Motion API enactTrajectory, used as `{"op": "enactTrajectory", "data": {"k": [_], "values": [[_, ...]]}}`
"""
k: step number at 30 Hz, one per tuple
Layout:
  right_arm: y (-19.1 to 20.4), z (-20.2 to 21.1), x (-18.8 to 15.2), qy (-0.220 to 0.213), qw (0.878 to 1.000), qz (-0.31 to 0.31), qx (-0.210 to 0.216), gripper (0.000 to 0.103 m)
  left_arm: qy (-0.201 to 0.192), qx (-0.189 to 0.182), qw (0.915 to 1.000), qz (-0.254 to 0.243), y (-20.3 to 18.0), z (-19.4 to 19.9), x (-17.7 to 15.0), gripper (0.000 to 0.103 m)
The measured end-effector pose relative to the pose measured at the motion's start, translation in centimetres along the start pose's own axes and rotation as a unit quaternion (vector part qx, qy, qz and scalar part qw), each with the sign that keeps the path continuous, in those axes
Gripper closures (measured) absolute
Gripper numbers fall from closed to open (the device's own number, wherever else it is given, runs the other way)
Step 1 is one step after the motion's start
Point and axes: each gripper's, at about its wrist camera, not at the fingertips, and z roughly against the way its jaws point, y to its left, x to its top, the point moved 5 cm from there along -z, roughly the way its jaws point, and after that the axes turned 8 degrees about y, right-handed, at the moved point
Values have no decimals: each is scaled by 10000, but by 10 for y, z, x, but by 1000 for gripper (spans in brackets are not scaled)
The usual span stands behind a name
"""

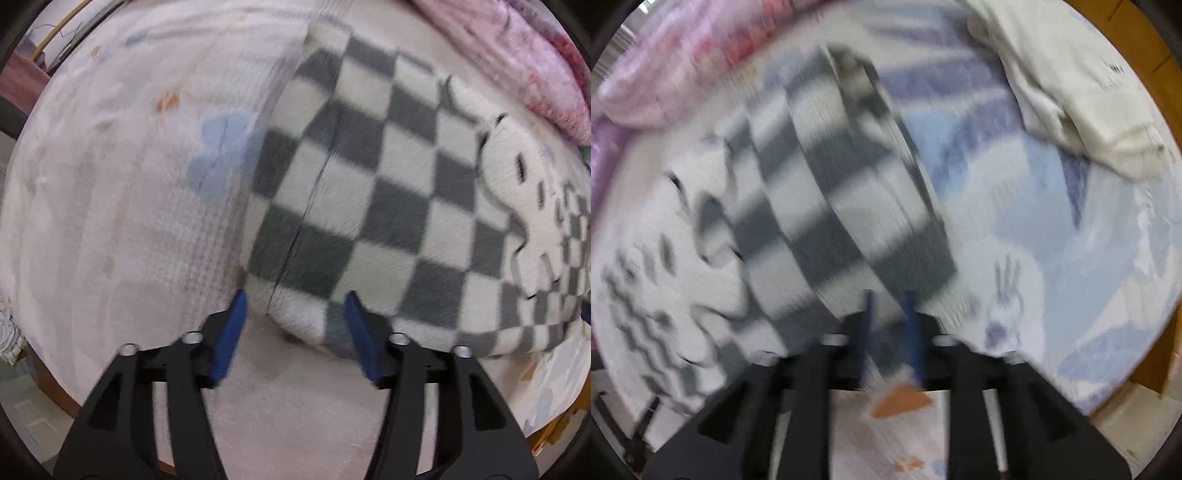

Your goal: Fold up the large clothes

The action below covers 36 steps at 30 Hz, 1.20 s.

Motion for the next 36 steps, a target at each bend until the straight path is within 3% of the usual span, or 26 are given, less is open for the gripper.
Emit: {"op": "enactTrajectory", "data": {"k": [1, 2, 5, 7, 8, 9, 11, 13, 14, 15, 16, 17, 19, 21, 22, 24, 25, 27, 30, 33, 34, 36], "values": [[-4, 6, 17, -203, 9995, -48, 221, 32, -114, -43, 9999, 9, -1, 7, 4, 37], [-11, 7, 36, -399, 9987, -97, 310, 32, -147, -43, 9999, 13, -1, 10, 8, 37], [-6, -12, 96, -463, 9969, -255, 575, 41, -146, 76, 9999, 50, 1, 7, 19, 36], [5, -33, 133, -306, 9981, -330, 430, 44, -65, 158, 9998, 58, -4, 5, 24, 36], [15, -41, 143, -315, 9980, -114, 544, 67, -62, 191, 9998, 30, -3, 5, 28, 36], [26, -52, 146, -272, 9984, 86, 481, 81, -78, 220, 9997, -17, -2, 5, 33, 36], [31, -57, 153, -162, 9994, -9, 303, 90, -82, 272, 9996, -35, -1, 8, 38, 36], [4, -48, 161, -357, 9984, -410, 137, 92, -206, 198, 9996, 33, -6, 14, 50, 36], [-8, -51, 168, -398, 9976, -568, 15, 103, -271, 140, 9995, 44, -7, 16, 54, 36], [-29, -59, 171, -344, 9927, -746, -885, 103, -289, 132, 9995, 38, -8, 16, 58, 36], [-48, -75, 172, -106, 9884, -811, -1277, 103, -303, 164, 9994, 4, -9, 18, 63, 36], [-57, -80, 169, 92, 9898, -1043, -961, 103, -349, 172, 9992, -48, -11, 20, 69, 36], [-70, -60, 164, -187, 9887, -1489, -65, 102, -482, 169, 9987, -75, -13, 28, 80, 36], [-64, -34, 164, -561, 9897, -1277, 312, 99, -609, 0, 9981, -54, -14, 37, 92, 36], [-53, -29, 168, -562, 9903, -1053, 711, 99, -679, -106, 9976, -53, -17, 40, 101, 36], [-41, -35, 182, -310, 9902, -908, 1011, 91, -726, -58, 9973, -70, -21, 40, 114, 36], [-37, -46, 194, -97, 9843, -1107, 1372, 91, -709, 69, 9974, -88, -24, 39, 122, 36], [-35, -64, 210, 224, 9589, -1597, 2336, 91, -811, 14, 9966, -148, -32, 44, 130, 36], [-37, -75, 223, 323, 9430, -2055, 2599, 91, -866, -282, 9956, -204, -44, 48, 134, 36], [-49, -87, 217, 600, 9165, -2591, 2987, 91, -824, -91, 9958, -398, -54, 43, 134, 36], [-58, -92, 212, 709, 8913, -2927, 3388, 91, -808, -43, 9958, -429, -56, 42, 134, 36], [-66, -87, 198, 815, 8567, -3250, 3922, 91, -775, -75, 9960, -436, -58, 39, 133, 36]]}}
